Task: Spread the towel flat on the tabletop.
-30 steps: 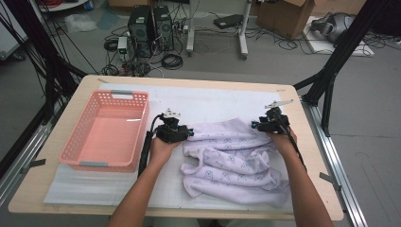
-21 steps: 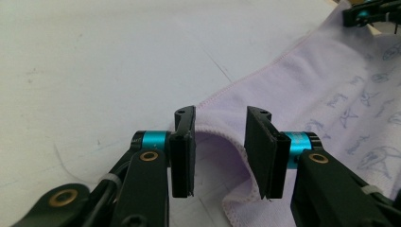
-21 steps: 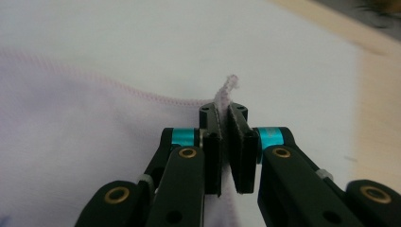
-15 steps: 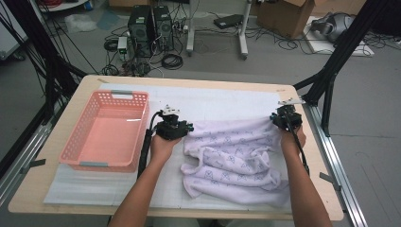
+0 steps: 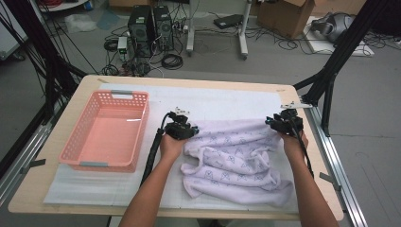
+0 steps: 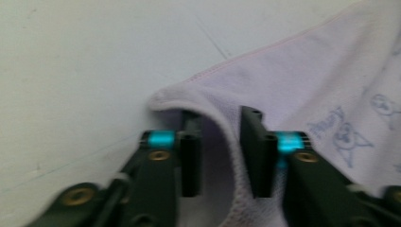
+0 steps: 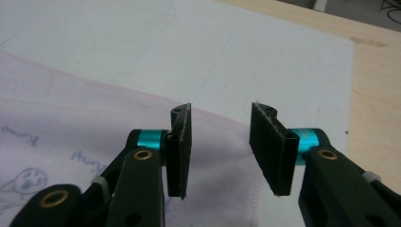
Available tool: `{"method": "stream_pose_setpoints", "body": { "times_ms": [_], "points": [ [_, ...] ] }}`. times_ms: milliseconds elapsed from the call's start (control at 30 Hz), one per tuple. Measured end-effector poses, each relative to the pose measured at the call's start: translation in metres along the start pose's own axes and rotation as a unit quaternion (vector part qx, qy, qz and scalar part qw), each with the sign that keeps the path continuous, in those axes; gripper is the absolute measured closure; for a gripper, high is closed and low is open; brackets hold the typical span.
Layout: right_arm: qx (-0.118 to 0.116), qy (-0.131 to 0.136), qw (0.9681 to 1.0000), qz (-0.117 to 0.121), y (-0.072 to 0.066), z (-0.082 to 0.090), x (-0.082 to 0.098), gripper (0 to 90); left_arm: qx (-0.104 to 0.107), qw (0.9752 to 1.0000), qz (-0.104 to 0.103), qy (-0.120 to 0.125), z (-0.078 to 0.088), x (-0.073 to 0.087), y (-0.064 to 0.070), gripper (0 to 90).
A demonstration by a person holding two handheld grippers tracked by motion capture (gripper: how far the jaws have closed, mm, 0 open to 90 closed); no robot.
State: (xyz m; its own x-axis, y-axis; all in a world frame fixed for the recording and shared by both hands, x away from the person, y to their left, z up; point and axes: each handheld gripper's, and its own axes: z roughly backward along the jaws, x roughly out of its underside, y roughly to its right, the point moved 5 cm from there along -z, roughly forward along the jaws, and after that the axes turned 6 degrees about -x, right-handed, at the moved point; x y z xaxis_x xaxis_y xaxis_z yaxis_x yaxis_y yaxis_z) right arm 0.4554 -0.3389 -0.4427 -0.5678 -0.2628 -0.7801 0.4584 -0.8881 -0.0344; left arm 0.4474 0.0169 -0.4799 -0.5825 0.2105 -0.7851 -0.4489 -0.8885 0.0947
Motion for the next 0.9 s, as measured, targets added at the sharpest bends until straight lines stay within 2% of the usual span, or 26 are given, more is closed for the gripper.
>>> {"method": "stream_pose_setpoints", "body": {
  "times_ms": [67,100,167,200,233,300,467,533,600,667,733,767,833,867,900],
  "points": [
    [-0.006,-0.002,1.0000,-0.001,-0.002,0.000,0.000,58.0,-0.022,0.9994,0.014,0.022,0.001,-0.004,-0.009,87.1],
    [-0.005,0.000,1.0000,0.001,-0.003,0.000,-0.001,58.3,-0.033,0.9983,0.030,0.038,0.002,-0.007,-0.015,87.3],
    [-0.008,0.003,1.0000,-0.001,-0.004,0.000,-0.001,58.4,-0.047,0.9950,0.059,0.066,0.006,-0.013,-0.029,87.3],
    [-0.007,0.004,1.0000,-0.001,-0.004,0.000,-0.002,58.4,-0.056,0.9933,0.071,0.072,0.007,-0.014,-0.035,87.3],
    [-0.010,0.004,0.9999,-0.003,-0.005,0.000,-0.001,58.1,-0.060,0.9932,0.073,0.069,0.007,-0.016,-0.039,87.3],
    [-0.011,0.003,0.9999,-0.002,-0.005,-0.001,-0.001,57.6,-0.058,0.9919,0.075,0.084,0.009,-0.024,-0.042,87.3],
    [-0.036,-0.021,0.9989,-0.020,-0.006,-0.009,0.006,51.4,-0.052,0.9935,0.045,0.091,0.007,-0.047,-0.039,87.1],
    [-0.044,-0.032,0.9983,-0.021,-0.006,-0.012,0.009,47.9,-0.056,0.9932,0.047,0.091,0.005,-0.053,-0.042,87.1],
    [-0.052,-0.038,0.9975,-0.027,-0.008,-0.016,0.012,44.3,-0.065,0.9927,0.045,0.090,0.004,-0.057,-0.046,87.1],
    [-0.063,-0.056,0.9959,-0.033,-0.009,-0.023,0.016,41.0,-0.071,0.9920,0.048,0.093,0.003,-0.057,-0.049,87.1],
    [-0.066,-0.070,0.9950,-0.024,-0.013,-0.032,0.020,37.7,-0.075,0.9923,0.049,0.085,0.001,-0.055,-0.053,87.1],
    [-0.060,-0.067,0.9958,-0.017,-0.014,-0.033,0.019,37.7,-0.076,0.9926,0.051,0.081,0.000,-0.053,-0.055,87.1],
    [-0.048,-0.072,0.9963,0.003,-0.017,-0.035,0.018,41.9,-0.072,0.9930,0.054,0.075,-0.004,-0.050,-0.057,87.0],
    [-0.049,-0.071,0.9962,0.012,-0.018,-0.036,0.016,56.3,-0.069,0.9933,0.056,0.075,-0.005,-0.049,-0.057,86.9],
    [-0.055,-0.068,0.9959,0.021,-0.019,-0.035,0.014,78.7,-0.066,0.9936,0.056,0.073,-0.007,-0.049,-0.057,86.7]
  ]
}}
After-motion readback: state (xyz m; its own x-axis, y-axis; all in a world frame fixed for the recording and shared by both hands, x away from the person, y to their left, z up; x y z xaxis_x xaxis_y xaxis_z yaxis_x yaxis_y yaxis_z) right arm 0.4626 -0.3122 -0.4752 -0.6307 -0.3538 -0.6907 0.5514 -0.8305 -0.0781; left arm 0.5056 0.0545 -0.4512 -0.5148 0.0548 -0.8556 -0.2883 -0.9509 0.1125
